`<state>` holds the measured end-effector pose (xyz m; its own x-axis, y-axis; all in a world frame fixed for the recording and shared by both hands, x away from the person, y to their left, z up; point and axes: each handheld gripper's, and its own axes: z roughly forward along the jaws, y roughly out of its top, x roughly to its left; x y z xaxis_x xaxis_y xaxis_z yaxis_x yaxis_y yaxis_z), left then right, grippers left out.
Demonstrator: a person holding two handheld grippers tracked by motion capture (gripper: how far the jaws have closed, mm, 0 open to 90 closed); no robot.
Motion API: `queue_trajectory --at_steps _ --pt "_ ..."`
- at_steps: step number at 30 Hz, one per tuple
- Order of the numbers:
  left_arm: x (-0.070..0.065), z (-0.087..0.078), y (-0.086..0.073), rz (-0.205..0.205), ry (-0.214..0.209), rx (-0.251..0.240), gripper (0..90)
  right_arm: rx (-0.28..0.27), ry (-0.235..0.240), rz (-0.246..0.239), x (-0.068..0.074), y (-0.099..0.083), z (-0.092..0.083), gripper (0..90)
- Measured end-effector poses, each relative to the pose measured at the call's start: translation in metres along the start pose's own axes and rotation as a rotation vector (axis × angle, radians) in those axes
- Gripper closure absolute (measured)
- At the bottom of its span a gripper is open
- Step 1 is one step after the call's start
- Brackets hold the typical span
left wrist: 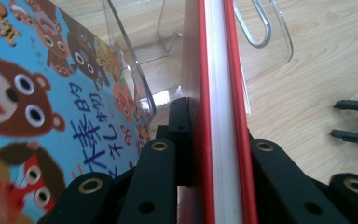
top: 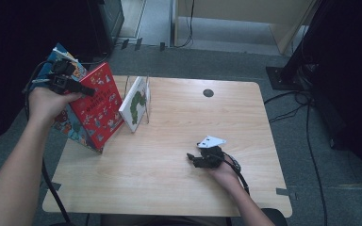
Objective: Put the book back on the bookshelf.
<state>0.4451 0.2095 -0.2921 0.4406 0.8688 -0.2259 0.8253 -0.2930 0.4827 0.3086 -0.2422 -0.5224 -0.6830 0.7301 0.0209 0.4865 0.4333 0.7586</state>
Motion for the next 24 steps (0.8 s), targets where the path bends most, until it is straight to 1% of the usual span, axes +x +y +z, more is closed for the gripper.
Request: queue_trajectory --at_steps 2,4,8,10,12,13,15,17,19,22,24 --pt "0.000 0.004 0.002 -0.001 0.007 0.002 80.2 0.000 0.001 0.001 0.000 0.000 0.000 37.1" --pt "0.002 0.005 0.004 -0.006 0.007 -0.004 80.2 0.001 0.001 0.001 0.000 0.000 0.000 37.1" --pt "0.004 0.006 0.005 -0.012 0.010 0.002 79.9 -0.001 0.000 0.001 0.000 0.000 0.000 37.1" --pt "0.005 0.005 0.006 -0.020 0.005 0.016 79.6 -0.001 0.000 0.001 0.000 0.000 0.000 37.1" --pt "0.007 0.005 0.007 -0.033 -0.014 0.036 77.6 -0.001 0.000 0.000 0.000 0.000 0.000 37.1" --pt "0.008 0.004 0.008 -0.033 -0.018 0.038 76.7 -0.001 0.001 0.001 0.000 0.000 0.000 37.1" --pt "0.007 0.002 0.011 -0.015 -0.012 0.062 77.1 -0.001 0.000 0.001 0.000 0.000 0.000 37.2" --pt "0.007 0.002 0.014 -0.017 0.000 0.102 78.0 -0.001 0.000 0.002 0.000 0.000 0.000 37.3" --pt "0.008 0.002 0.016 -0.004 0.006 0.133 78.2 -0.001 -0.001 0.002 0.000 0.000 0.000 37.3" --pt "0.010 0.003 0.017 -0.024 0.004 0.145 78.6 -0.001 -0.001 0.002 0.000 0.000 0.000 37.3" --pt "0.011 0.004 0.017 -0.026 -0.004 0.156 78.5 -0.001 -0.001 0.002 0.000 0.000 0.000 37.3"
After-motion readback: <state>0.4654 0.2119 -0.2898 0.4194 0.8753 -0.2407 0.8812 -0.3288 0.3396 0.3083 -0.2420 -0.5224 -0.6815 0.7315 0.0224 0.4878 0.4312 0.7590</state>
